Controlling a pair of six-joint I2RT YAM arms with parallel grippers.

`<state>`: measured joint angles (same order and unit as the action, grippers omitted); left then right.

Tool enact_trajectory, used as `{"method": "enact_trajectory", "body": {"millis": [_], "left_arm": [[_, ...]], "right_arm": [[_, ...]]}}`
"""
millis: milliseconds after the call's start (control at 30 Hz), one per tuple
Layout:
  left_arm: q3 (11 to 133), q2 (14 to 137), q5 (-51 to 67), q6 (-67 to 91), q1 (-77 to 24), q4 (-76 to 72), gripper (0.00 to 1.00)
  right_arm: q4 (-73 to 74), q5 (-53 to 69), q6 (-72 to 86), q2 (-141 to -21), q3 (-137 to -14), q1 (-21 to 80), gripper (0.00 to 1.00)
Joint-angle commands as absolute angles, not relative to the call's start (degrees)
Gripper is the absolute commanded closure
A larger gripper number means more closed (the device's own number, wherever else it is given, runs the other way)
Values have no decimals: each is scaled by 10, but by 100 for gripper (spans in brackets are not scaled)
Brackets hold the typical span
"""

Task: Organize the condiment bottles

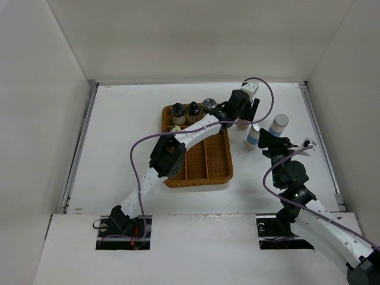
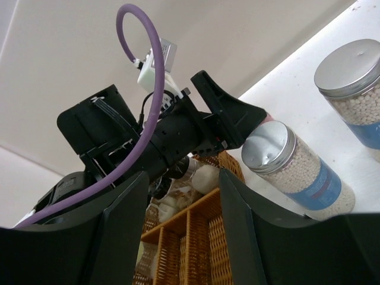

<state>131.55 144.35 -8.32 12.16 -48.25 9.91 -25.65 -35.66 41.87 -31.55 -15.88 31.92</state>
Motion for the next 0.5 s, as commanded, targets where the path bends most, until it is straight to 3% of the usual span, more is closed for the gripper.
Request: {"method": "enact_trajectory", "body": {"millis": [0, 467], "left_arm": [[1303, 1414, -77, 112, -497, 83, 35], [1290, 1407, -83, 120, -494, 61, 35]], "right_arm": [[-291, -338, 422, -323, -156, 316, 42], [-294, -331, 422, -328, -157, 316, 41]]}}
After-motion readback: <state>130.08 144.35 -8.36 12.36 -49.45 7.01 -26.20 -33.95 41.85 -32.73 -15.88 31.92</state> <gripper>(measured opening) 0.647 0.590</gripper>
